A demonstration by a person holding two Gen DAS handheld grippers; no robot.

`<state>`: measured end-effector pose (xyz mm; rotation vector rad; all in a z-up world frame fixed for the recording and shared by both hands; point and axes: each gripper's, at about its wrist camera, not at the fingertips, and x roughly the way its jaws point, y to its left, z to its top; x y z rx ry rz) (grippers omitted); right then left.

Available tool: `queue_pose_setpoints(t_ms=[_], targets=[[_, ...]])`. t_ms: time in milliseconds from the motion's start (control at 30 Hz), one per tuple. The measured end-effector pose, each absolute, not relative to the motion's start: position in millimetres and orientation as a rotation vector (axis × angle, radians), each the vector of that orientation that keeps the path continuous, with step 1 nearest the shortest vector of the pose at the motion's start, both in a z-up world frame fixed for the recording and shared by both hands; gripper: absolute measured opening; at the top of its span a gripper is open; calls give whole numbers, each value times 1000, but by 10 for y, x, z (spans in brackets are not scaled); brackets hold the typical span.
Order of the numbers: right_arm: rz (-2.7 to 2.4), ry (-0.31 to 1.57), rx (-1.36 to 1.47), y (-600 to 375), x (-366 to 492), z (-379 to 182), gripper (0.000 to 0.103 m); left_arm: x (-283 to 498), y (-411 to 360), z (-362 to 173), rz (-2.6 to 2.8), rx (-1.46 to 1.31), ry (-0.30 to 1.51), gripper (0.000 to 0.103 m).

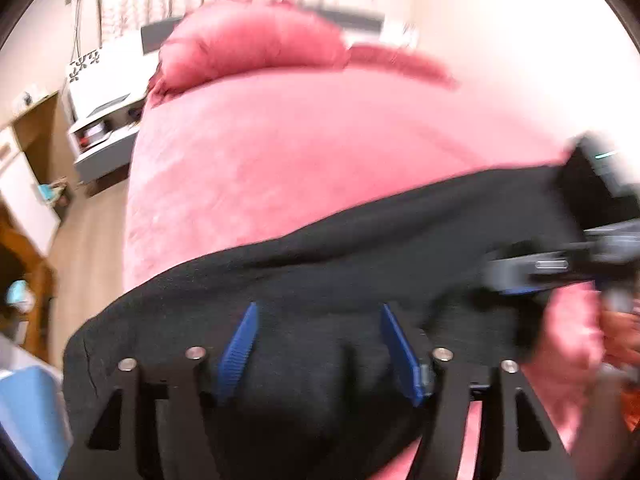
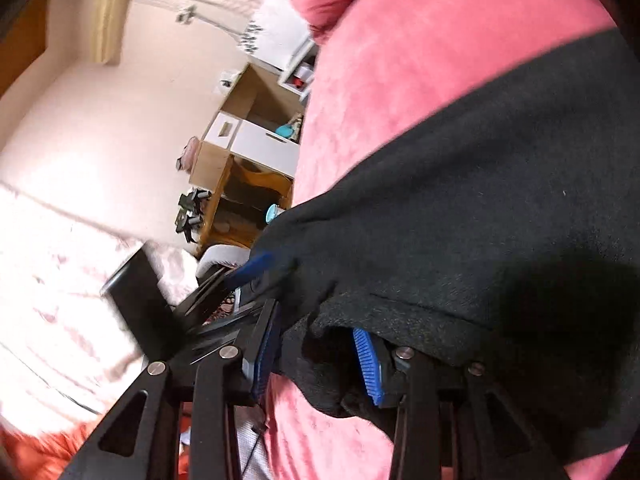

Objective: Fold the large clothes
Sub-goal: 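Grasp the garment edge with the right gripper and fold it toward the left gripper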

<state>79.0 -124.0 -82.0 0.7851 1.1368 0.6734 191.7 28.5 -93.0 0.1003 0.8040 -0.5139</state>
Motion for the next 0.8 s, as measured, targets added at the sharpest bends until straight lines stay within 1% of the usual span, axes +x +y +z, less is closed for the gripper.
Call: queue_pose_setpoints(t_ms=[100, 233, 300, 333, 367, 433, 500, 600, 667, 733, 767, 800], targets=[[664, 1161, 812, -1208, 855, -968, 38, 1684, 212, -879, -622, 163, 760, 68], [652, 1161, 880, -1181, 874, -1092, 38, 1512, -212, -1046, -729, 408, 710, 68], [651, 1164, 901, -1157, 873, -1053, 38, 1478, -433, -1158, -724, 522, 710, 58], [647, 1170, 906, -1148, 899, -1069, 38, 1518, -503, -1239, -739, 556, 743, 31], [638, 1175, 904, -1160, 897, -1067, 38, 1586, -552, -1298, -734, 568, 776, 19], [607, 1183, 872, -1214, 858, -1017, 38, 1734, -507, -1291, -732, 495, 822, 17], [575, 1189, 780, -1298, 766, -966, 38, 1893, -384, -1247, -730, 361, 874, 15], [549, 1181, 491, -1244, 487, -821, 38, 2087, -207, -1257, -741, 198, 941, 14], [568, 1165, 285, -1058, 316, -772, 38, 2067, -239, -1247, -744, 183, 952, 14], [552, 1143, 136, -861, 236, -785, 38, 2047, -206, -1236, -744, 170, 953, 13], [519, 1131, 57, -760, 236, -826, 31, 1952, -196, -1204, -743, 164, 953, 13], [489, 1139, 28, -716, 274, -873, 13, 1929, -152, -1187, -745, 157, 954, 13]])
